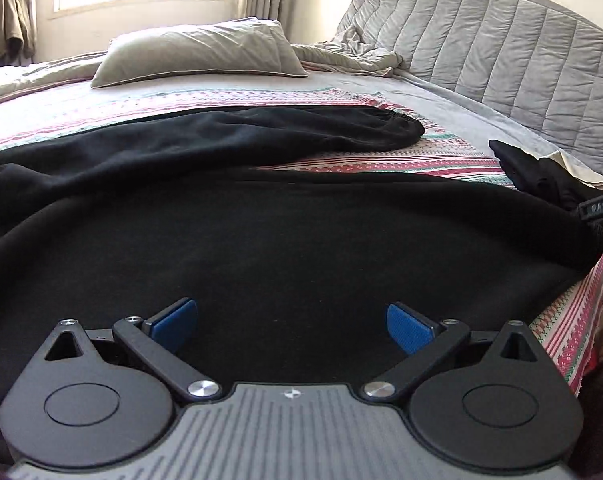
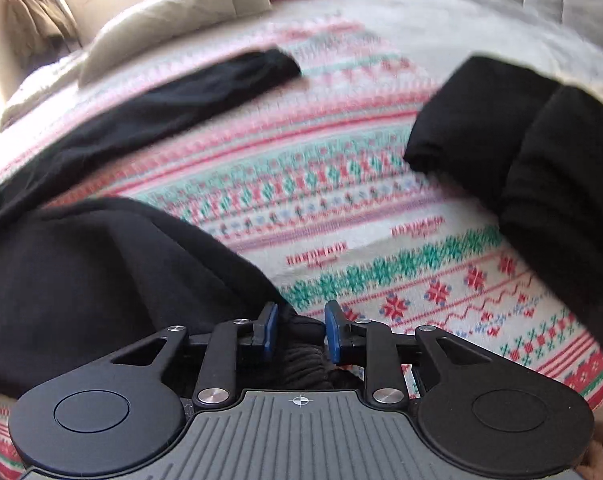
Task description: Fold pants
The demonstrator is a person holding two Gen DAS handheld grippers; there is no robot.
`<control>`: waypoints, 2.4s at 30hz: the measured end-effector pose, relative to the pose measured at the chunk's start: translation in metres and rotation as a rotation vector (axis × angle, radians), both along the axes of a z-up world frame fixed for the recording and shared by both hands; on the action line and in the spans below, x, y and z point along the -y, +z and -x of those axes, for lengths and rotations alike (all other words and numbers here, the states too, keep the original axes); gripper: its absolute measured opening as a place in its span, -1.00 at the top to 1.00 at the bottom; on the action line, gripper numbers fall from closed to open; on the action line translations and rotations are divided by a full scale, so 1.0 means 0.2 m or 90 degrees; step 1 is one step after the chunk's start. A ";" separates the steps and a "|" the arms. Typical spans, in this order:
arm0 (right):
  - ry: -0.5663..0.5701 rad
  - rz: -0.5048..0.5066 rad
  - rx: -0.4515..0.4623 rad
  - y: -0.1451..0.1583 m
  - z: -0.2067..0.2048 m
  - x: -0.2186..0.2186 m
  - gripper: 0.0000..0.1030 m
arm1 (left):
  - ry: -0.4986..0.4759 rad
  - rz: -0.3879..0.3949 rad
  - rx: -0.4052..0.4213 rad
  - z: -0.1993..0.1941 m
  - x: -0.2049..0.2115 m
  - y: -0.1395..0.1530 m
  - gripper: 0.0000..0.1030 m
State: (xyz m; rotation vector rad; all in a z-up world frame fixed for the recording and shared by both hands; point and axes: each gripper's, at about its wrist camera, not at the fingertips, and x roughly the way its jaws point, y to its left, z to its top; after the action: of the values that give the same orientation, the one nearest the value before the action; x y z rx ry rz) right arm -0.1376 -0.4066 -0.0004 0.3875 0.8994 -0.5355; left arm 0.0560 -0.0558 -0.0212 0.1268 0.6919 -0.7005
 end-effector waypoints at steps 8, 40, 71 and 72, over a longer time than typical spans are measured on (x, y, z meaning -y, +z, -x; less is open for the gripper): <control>-0.019 0.214 0.125 0.19 0.05 0.03 0.53 | -0.015 0.010 -0.007 0.01 0.00 -0.05 -1.00; -0.113 -0.006 0.224 0.13 -0.60 0.23 -0.51 | -0.035 -0.053 0.063 -0.41 0.40 0.37 -1.00; -0.223 -0.013 0.277 -0.31 -1.03 0.79 0.09 | -0.261 0.066 -0.126 -1.75 1.91 -0.11 -0.50; -0.223 -0.021 0.282 -0.31 -1.02 0.79 0.26 | -0.266 0.067 -0.132 -1.76 1.91 -0.11 -0.18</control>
State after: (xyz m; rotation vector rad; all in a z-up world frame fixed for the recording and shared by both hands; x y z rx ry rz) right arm 0.0669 -0.5638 -0.0617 0.6701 0.4129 -0.7201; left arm 0.4077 -0.4382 -0.0425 0.1042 0.8355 -1.1615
